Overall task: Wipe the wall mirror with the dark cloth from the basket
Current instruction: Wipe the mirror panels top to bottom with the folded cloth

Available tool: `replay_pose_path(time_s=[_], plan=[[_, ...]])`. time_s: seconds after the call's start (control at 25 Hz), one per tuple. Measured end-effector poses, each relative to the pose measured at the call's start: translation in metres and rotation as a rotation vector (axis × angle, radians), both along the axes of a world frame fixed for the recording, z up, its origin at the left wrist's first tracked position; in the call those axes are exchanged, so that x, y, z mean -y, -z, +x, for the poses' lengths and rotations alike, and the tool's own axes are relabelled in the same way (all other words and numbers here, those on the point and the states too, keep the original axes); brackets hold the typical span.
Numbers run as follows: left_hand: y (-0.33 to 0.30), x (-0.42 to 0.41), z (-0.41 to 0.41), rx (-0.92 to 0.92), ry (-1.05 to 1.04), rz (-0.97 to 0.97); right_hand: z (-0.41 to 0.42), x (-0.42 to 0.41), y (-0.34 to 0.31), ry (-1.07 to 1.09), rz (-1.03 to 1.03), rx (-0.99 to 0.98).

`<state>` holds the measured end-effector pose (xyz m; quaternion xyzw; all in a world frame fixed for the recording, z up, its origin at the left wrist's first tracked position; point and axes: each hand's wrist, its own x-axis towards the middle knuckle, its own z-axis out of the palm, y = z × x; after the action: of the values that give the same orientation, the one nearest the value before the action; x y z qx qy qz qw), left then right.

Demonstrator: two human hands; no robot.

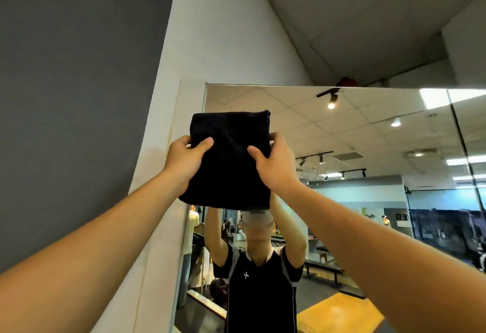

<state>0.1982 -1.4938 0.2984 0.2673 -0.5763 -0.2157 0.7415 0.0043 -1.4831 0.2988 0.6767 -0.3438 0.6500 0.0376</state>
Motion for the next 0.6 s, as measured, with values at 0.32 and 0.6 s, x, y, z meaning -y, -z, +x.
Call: replay_pose_path(time_s=[0.32, 0.6], plan=[[-0.054, 0.068, -0.011, 0.102, -0.447, -0.268, -0.002, 0.068, -0.059, 0.485, -0.267, -0.268], [-0.070, 0.114, -0.006, 0.278, -0.656, -0.419, 0.013, 0.105, -0.081, 0.801, -0.428, -0.307]])
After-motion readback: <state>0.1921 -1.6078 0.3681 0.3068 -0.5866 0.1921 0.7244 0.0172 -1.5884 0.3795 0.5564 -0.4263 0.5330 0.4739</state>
